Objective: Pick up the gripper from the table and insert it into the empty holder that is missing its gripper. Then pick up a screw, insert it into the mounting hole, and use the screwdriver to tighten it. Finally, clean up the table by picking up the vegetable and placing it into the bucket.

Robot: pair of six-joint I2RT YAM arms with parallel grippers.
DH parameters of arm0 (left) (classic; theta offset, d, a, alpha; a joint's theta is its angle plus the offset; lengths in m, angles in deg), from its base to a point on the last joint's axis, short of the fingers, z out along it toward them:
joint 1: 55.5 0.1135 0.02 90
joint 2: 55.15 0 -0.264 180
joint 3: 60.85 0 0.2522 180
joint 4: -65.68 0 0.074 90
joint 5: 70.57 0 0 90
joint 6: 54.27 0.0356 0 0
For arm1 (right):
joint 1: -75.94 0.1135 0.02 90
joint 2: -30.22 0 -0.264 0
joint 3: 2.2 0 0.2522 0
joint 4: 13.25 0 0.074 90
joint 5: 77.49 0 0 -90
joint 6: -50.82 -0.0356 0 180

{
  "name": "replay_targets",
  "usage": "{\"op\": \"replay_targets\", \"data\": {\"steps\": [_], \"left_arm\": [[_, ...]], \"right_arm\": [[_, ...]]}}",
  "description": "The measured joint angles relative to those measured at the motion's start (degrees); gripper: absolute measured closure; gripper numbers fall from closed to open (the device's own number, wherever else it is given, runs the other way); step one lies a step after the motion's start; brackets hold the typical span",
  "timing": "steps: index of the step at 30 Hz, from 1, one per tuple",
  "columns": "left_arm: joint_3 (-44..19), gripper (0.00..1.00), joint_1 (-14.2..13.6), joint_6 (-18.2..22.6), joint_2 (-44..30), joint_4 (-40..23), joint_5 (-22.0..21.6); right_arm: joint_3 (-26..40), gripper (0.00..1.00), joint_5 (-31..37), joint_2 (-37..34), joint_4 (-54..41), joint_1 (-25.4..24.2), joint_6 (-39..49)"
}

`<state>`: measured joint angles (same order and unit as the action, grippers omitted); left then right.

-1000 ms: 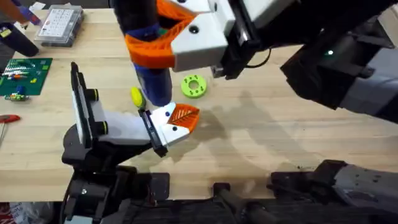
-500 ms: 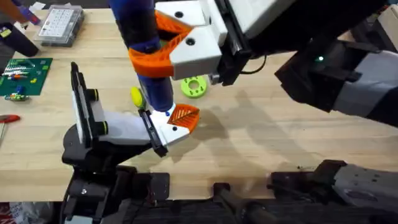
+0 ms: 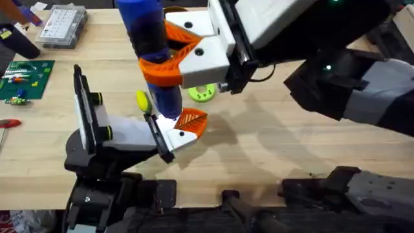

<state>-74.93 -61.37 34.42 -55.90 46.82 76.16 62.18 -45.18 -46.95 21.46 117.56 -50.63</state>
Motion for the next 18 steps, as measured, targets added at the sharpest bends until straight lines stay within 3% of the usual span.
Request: {"op": "replay_targets", "data": {"steps": [18], "left_arm": [[0.0, 0.996, 0.0, 0.0, 0.0, 0.0, 0.0]], "right_arm": [[0.0, 0.983, 0.3, -1.3, 0.3, 0.0, 1.2]]}}
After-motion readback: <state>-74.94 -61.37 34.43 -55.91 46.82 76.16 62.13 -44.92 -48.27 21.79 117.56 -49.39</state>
